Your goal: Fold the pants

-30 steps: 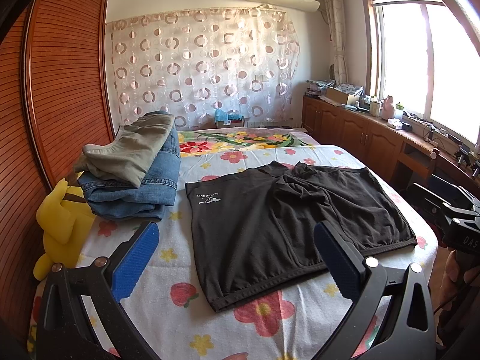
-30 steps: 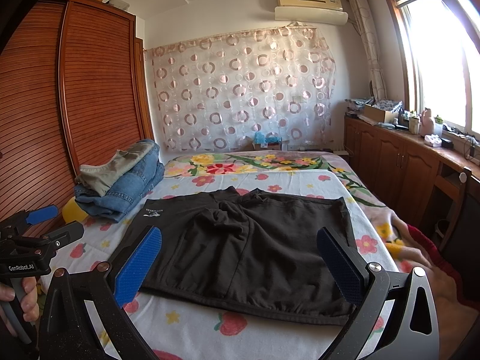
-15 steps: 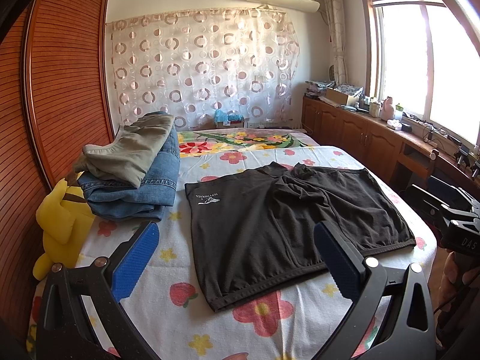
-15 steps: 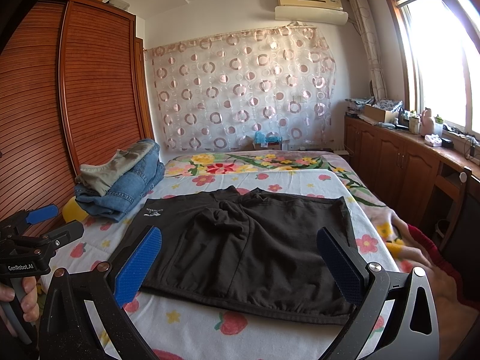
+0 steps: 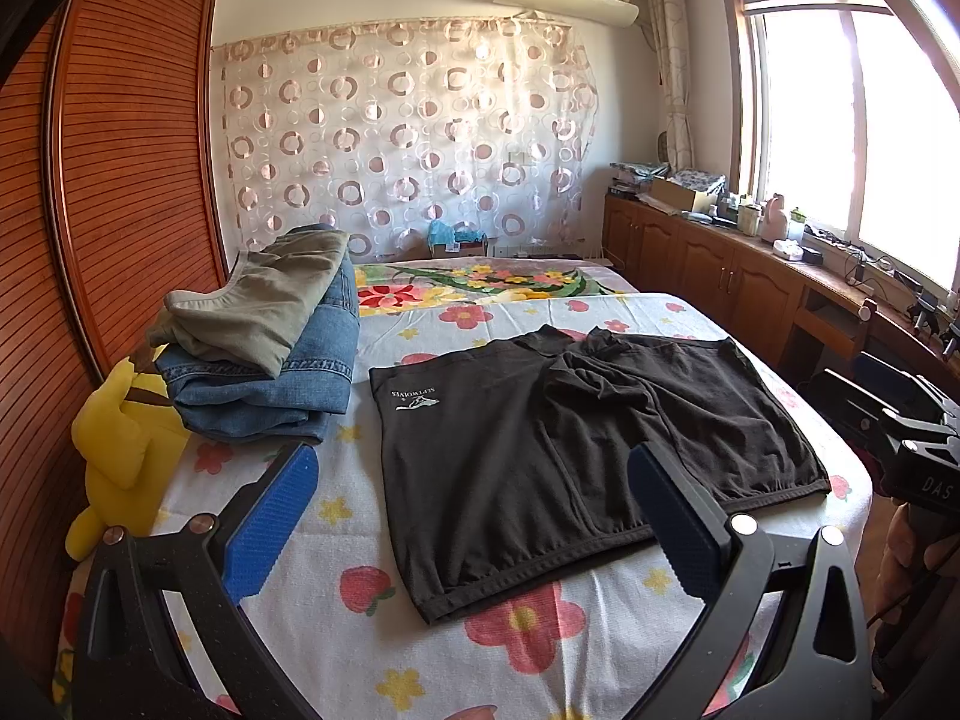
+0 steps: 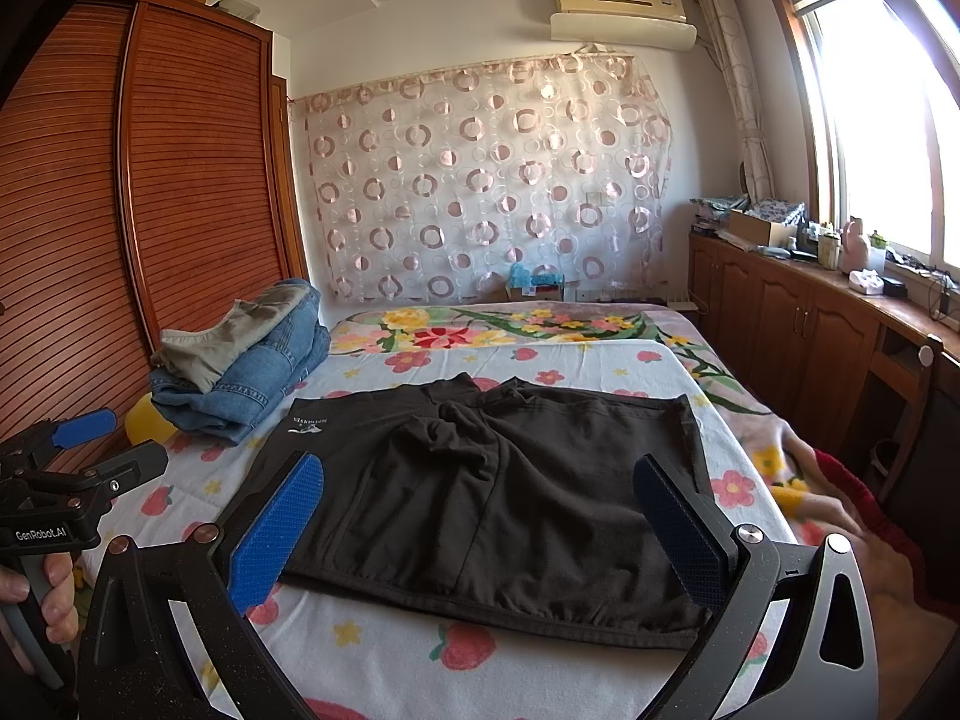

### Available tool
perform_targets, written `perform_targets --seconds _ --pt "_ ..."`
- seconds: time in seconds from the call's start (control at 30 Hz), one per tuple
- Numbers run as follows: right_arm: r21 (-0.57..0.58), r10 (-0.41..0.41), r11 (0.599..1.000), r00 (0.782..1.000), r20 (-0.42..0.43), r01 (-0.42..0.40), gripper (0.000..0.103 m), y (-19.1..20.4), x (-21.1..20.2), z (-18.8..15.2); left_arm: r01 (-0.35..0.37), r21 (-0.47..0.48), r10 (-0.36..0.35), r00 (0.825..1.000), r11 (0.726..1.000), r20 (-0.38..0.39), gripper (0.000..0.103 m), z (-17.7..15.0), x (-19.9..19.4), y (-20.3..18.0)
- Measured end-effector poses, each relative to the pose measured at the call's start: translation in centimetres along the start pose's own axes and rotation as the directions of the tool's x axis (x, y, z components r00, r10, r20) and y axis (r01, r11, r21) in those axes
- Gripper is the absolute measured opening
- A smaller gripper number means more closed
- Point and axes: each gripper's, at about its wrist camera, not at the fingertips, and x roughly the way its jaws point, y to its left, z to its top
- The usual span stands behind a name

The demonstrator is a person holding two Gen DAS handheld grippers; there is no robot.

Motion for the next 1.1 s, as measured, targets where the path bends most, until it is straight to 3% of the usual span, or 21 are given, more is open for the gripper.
perform_targets --seconds 0.43,1.1 --pt "-0.002 0.006 1.0 0.999 -0.037 -0.007 0.103 -0.2 0.4 -0.3 0.023 -0.011 -0.024 0.997 1.0 -0.071 0.103 -0.5 1.4 -0.2" --pt "-0.012 0.007 1.0 0.99 -0.142 -0.009 0.1 -1.6 1.1 0.0 0.052 -0.018 -0.054 0.978 0.998 -0.202 0.103 -4.5 5.1 1.9"
